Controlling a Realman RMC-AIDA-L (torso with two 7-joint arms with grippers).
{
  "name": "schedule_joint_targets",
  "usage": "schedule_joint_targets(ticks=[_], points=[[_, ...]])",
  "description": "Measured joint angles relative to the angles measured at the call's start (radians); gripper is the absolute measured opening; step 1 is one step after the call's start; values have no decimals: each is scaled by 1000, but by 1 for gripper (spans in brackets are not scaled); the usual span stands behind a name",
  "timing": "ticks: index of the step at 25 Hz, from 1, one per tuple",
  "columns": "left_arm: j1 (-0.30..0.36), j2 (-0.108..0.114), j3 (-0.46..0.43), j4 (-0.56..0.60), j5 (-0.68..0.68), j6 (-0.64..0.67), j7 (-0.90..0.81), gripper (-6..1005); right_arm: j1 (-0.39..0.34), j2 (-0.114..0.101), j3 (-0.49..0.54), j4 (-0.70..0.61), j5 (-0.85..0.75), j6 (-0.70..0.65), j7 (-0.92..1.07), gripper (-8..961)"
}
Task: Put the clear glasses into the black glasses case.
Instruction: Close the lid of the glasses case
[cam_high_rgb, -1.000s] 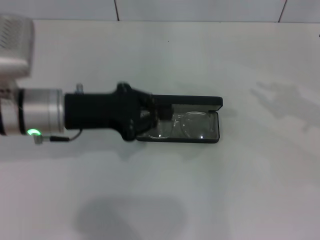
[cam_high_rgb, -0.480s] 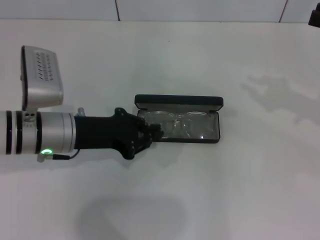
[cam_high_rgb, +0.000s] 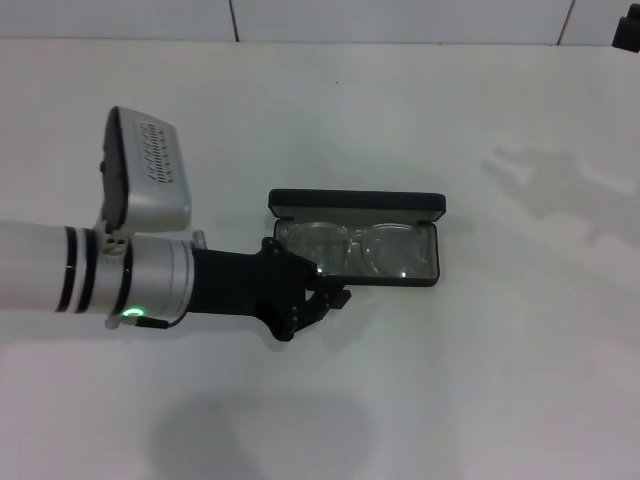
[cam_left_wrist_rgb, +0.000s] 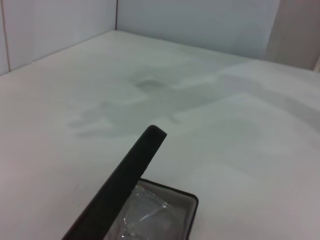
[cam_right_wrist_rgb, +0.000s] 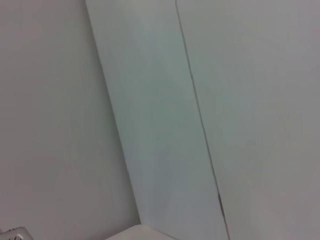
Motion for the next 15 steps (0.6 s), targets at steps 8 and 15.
schedule_joint_targets(ticks=[8,15], points=[[-8,-1,57,-2,-24,-69,-3,121,-11,2,1,1,8,-7,-9,249],[-8,-1,61,-7,-24,-99,-3,123,-12,3,1,2,9,-8,-14,248]])
